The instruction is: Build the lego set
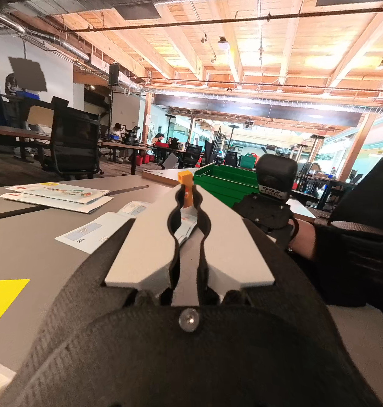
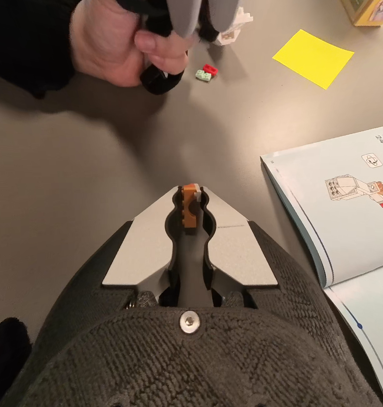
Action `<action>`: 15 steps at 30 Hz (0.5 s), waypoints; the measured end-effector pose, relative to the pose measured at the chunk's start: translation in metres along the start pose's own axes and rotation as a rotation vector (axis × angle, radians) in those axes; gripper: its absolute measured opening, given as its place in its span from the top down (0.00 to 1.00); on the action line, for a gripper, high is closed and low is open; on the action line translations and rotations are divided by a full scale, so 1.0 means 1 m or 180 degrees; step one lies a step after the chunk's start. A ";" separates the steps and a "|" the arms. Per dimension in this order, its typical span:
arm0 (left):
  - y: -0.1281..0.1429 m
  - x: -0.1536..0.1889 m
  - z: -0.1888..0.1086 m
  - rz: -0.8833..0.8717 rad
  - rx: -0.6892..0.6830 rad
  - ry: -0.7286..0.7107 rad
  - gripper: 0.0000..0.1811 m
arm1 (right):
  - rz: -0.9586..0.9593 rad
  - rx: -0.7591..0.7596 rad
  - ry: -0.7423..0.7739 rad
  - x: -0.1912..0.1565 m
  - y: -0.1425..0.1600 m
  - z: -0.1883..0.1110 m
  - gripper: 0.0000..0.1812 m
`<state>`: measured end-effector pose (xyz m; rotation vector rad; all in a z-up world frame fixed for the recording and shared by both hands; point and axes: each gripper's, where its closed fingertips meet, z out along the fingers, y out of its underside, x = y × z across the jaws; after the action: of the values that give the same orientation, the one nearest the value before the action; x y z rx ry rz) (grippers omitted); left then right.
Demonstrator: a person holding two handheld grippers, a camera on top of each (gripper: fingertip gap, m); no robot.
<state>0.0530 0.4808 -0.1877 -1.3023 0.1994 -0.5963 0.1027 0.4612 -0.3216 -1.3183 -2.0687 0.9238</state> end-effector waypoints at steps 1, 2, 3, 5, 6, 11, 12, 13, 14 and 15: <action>0.000 0.001 0.000 0.0009 -0.0004 0.0008 0.97 | 0.0004 0.0001 0.0000 0.000 0.000 0.000 0.93; 0.000 0.003 0.000 0.0025 -0.0009 0.0020 0.97 | 0.0001 -0.0002 0.0001 0.000 0.000 0.000 0.93; 0.000 0.005 0.001 0.0038 -0.0018 0.0040 0.97 | -0.0004 -0.0006 0.0004 0.000 0.000 0.000 0.93; 0.003 0.010 0.001 0.0076 -0.0054 0.0083 0.97 | -0.0012 -0.0007 0.0013 0.000 0.000 0.000 0.93; 0.004 0.012 0.001 0.0093 -0.0079 0.0095 0.97 | -0.0012 -0.0007 0.0016 0.000 0.000 0.000 0.93; 0.005 0.017 -0.002 0.0312 -0.0147 0.0092 0.97 | -0.0005 -0.0008 0.0027 0.001 0.000 0.000 0.92; 0.004 0.017 -0.003 0.0349 -0.0147 0.0083 0.97 | -0.0008 -0.0007 0.0033 0.001 0.000 0.000 0.92; 0.004 0.017 -0.003 0.0374 -0.0143 0.0076 0.97 | -0.0010 -0.0007 0.0036 0.001 0.000 0.000 0.92; 0.004 0.017 -0.004 0.0385 -0.0144 0.0071 0.97 | -0.0009 -0.0007 0.0040 0.002 0.000 0.000 0.92; 0.004 0.017 -0.004 0.0382 -0.0149 0.0067 0.97 | -0.0007 -0.0006 0.0042 0.002 0.000 0.000 0.92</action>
<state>0.0668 0.4695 -0.1893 -1.3197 0.3081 -0.5057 0.1017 0.4627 -0.3218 -1.3195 -2.0611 0.9100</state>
